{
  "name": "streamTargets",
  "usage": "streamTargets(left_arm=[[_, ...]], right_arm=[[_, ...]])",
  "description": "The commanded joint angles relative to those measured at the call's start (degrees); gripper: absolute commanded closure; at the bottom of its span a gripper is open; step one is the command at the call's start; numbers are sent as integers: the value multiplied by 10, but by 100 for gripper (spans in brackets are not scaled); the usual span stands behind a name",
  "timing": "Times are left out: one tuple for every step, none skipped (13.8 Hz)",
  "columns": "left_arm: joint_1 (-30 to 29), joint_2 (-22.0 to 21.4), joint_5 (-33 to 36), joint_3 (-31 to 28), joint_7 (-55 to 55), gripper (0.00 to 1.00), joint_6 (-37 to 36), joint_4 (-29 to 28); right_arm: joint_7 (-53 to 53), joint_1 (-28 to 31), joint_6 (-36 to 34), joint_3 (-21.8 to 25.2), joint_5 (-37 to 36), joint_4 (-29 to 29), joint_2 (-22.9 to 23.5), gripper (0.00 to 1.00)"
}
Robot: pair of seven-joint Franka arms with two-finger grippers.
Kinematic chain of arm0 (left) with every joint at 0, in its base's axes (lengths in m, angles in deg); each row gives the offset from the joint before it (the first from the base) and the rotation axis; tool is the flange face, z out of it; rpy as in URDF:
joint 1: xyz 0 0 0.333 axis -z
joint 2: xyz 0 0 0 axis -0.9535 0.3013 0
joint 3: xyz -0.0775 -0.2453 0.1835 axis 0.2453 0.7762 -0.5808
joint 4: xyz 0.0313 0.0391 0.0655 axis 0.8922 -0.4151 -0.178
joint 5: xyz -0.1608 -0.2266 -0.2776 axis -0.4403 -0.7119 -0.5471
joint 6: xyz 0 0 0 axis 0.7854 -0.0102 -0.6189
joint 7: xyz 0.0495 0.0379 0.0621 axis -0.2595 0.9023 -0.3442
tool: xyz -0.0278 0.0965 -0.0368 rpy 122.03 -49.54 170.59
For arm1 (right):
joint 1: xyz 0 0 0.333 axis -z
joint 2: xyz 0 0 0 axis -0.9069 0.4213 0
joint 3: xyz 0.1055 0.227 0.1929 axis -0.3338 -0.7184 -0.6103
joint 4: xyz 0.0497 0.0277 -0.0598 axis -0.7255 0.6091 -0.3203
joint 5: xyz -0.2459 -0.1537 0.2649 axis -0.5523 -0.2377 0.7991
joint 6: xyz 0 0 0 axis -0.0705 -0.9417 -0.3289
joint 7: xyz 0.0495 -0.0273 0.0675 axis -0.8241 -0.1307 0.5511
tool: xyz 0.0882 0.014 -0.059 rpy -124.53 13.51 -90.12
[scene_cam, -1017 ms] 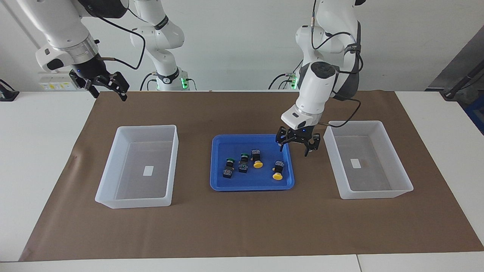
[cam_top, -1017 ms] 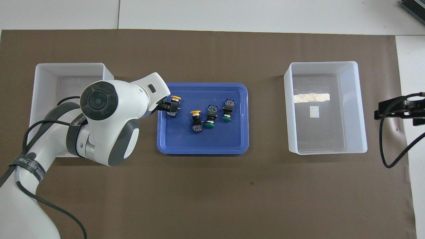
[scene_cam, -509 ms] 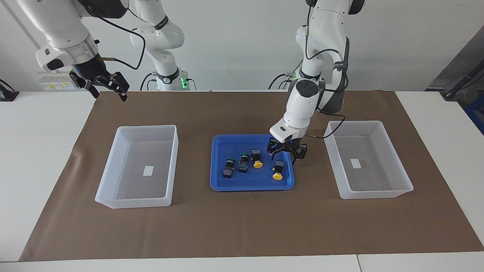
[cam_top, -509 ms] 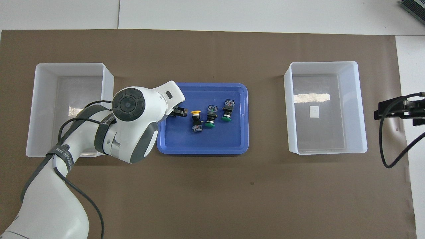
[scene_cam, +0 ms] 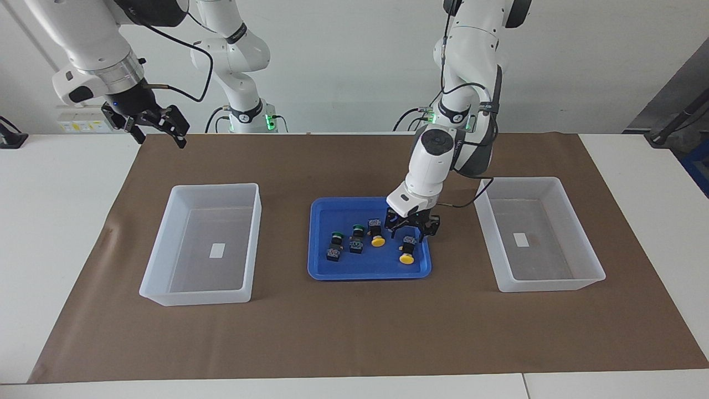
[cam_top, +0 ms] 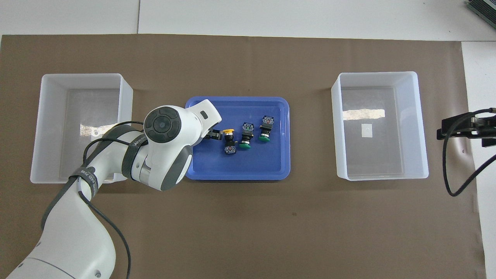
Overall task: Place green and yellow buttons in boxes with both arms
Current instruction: 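Grasp the yellow button with the left gripper and lift it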
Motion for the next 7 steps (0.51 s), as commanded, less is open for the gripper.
streamTargets(left_arm=[[7,-1,9,-7,-14,17,17,-10],[7,2,9,-7,-15,17,18,-10],[8,2,9,-7,-15,17,21,-10],[9,2,9,-6,-17,19,22,-10],[16,4,9,-7,-25,21,23,-10],[17,10,9,-7,-27,24,29,-10],[18,11,9,-7,-28,27,33,-10]], right_arm=[[7,4,8,-4,-7,18,-15,0],[7,4,8,-4,-7,18,-15,0],[7,4,8,-4,-7,18,-15,0],[7,4,8,-4,-7,18,-15,0],[7,4,8,-4,-7,19,-15,0],[7,4,8,-4,-7,19,-15,0],[7,4,8,-4,-7,19,-15,0]])
